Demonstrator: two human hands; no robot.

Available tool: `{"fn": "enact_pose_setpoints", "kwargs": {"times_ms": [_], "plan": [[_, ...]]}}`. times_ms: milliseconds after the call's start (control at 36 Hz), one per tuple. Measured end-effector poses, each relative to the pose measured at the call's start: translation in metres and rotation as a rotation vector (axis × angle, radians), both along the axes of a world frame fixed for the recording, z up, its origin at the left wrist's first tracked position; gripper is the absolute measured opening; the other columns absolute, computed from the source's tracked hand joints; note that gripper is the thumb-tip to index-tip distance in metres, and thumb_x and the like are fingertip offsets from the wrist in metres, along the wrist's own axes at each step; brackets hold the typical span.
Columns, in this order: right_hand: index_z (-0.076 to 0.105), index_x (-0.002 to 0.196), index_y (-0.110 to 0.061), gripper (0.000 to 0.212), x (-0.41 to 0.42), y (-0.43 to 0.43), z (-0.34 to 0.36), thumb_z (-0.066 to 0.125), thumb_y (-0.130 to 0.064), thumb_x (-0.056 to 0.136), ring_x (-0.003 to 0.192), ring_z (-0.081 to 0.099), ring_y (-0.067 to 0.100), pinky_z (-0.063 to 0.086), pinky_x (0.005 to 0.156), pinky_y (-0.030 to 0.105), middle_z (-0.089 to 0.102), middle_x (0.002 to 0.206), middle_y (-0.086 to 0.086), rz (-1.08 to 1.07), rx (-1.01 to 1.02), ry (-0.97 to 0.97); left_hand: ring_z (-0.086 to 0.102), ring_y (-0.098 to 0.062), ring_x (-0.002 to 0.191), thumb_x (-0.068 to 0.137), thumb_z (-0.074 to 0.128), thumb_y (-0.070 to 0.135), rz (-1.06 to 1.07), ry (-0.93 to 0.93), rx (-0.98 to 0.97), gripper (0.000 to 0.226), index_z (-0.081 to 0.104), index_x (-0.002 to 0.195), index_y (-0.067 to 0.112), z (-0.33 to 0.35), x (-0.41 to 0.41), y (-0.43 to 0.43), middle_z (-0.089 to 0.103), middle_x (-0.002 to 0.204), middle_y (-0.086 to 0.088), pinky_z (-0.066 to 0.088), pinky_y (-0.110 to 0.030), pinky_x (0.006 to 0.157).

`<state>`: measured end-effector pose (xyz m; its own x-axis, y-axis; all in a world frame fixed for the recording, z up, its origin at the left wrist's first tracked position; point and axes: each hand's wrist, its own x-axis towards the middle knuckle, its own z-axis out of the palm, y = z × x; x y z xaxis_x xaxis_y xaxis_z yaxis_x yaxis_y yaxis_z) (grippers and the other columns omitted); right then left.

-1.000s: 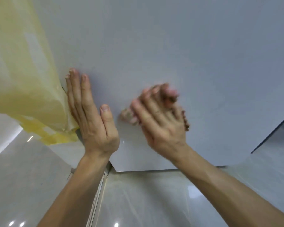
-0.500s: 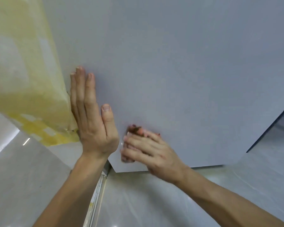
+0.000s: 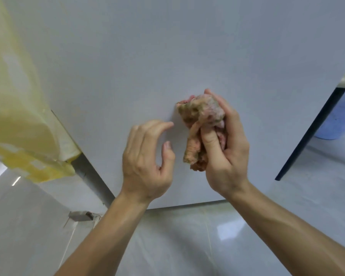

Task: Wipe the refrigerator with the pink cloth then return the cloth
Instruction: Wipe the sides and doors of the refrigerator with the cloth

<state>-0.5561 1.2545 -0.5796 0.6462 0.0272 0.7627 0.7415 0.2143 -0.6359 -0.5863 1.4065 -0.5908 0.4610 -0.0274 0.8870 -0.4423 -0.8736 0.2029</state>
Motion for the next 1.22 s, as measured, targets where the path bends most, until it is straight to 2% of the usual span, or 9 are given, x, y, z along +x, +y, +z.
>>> {"fn": "enact_pose_setpoints", "kwargs": {"times_ms": [194,278,389,556,667,750,861,1000,1222], "plan": [[0.041,0.144,-0.008,0.042,0.009,-0.011,0.009,0.044,0.004,0.104,0.064,0.060,0.007,0.049,0.064,0.016,0.064,0.096,-0.020,-0.019,-0.065,-0.127,0.064,-0.030,0.105,0.095,0.053,0.005,0.014,0.016,0.000,0.025,0.070,0.109,-0.004,0.007,-0.003,0.005,0.071,0.111,-0.016,0.044,-0.026,0.100],[0.042,0.147,-0.007,0.042,0.019,-0.024,0.012,0.041,0.004,0.107,0.057,0.065,0.010,0.048,0.054,0.019,0.064,0.114,0.014,-0.022,-0.048,-0.187,0.063,-0.035,0.108,0.097,0.051,0.002,0.128,-0.074,-0.006,0.024,0.070,0.110,-0.005,0.014,0.000,0.020,0.070,0.115,-0.020,0.037,-0.026,0.103],[0.046,0.151,-0.041,0.045,0.045,-0.059,0.025,0.045,-0.017,0.114,0.055,0.065,0.021,0.048,0.051,0.026,0.052,0.123,0.042,-0.209,-0.034,-0.272,0.059,-0.033,0.116,0.096,0.051,0.001,0.225,-0.169,-0.029,0.025,0.067,0.113,-0.007,0.018,0.002,0.039,0.067,0.119,-0.023,0.036,-0.032,0.104],[0.030,0.151,-0.023,0.040,0.052,-0.072,0.027,0.046,-0.024,0.114,0.062,0.061,0.031,0.052,0.053,0.048,0.060,0.124,0.028,-0.383,0.043,-0.210,0.055,-0.033,0.119,0.094,0.052,0.000,0.243,-0.206,-0.051,0.027,0.065,0.115,-0.010,0.015,0.007,0.045,0.063,0.121,-0.029,0.037,-0.038,0.104],[0.025,0.145,-0.006,0.041,0.043,-0.053,0.015,0.045,0.001,0.110,0.046,0.059,0.026,0.047,0.036,0.037,0.061,0.105,0.016,-0.277,0.005,-0.198,0.051,-0.028,0.121,0.093,0.054,0.001,0.260,-0.213,-0.056,0.028,0.065,0.116,-0.010,0.013,0.009,0.041,0.061,0.122,-0.031,0.032,-0.032,0.107],[0.049,0.138,-0.009,0.035,0.055,-0.054,0.001,0.057,0.003,0.105,0.093,0.070,0.036,0.058,0.070,0.054,0.059,0.130,0.018,-0.466,-0.152,-0.301,0.047,-0.022,0.126,0.093,0.053,0.003,0.246,-0.204,-0.072,0.030,0.064,0.117,-0.010,0.010,0.010,0.040,0.059,0.124,-0.032,0.036,-0.041,0.105],[0.050,0.146,0.000,0.041,0.080,-0.056,-0.018,0.057,-0.002,0.105,0.151,0.038,0.036,0.032,0.121,0.063,0.049,0.152,0.030,-0.786,-0.353,-0.524,0.043,-0.018,0.130,0.092,0.053,0.003,0.228,-0.193,-0.072,0.032,0.062,0.119,-0.012,0.006,0.010,0.040,0.058,0.129,-0.032,0.036,-0.045,0.105],[0.028,0.165,-0.013,0.062,0.085,-0.042,-0.072,0.050,-0.007,0.107,0.161,0.018,0.025,0.016,0.130,0.050,0.016,0.173,0.017,-0.798,-0.489,-0.594,0.046,-0.029,0.135,0.088,0.056,0.001,0.238,-0.168,-0.041,0.037,0.059,0.123,-0.011,-0.004,0.009,0.040,0.053,0.138,-0.031,0.031,-0.035,0.113],[0.034,0.164,-0.025,0.075,0.070,-0.076,-0.187,0.022,0.009,0.098,0.157,0.031,0.015,0.010,0.132,0.039,0.022,0.174,-0.003,-0.578,-1.199,-0.824,0.037,-0.014,0.143,0.092,0.055,0.007,0.207,-0.169,-0.054,0.038,0.057,0.127,-0.008,-0.009,0.015,0.041,0.047,0.142,-0.027,0.039,-0.064,0.109]]}}
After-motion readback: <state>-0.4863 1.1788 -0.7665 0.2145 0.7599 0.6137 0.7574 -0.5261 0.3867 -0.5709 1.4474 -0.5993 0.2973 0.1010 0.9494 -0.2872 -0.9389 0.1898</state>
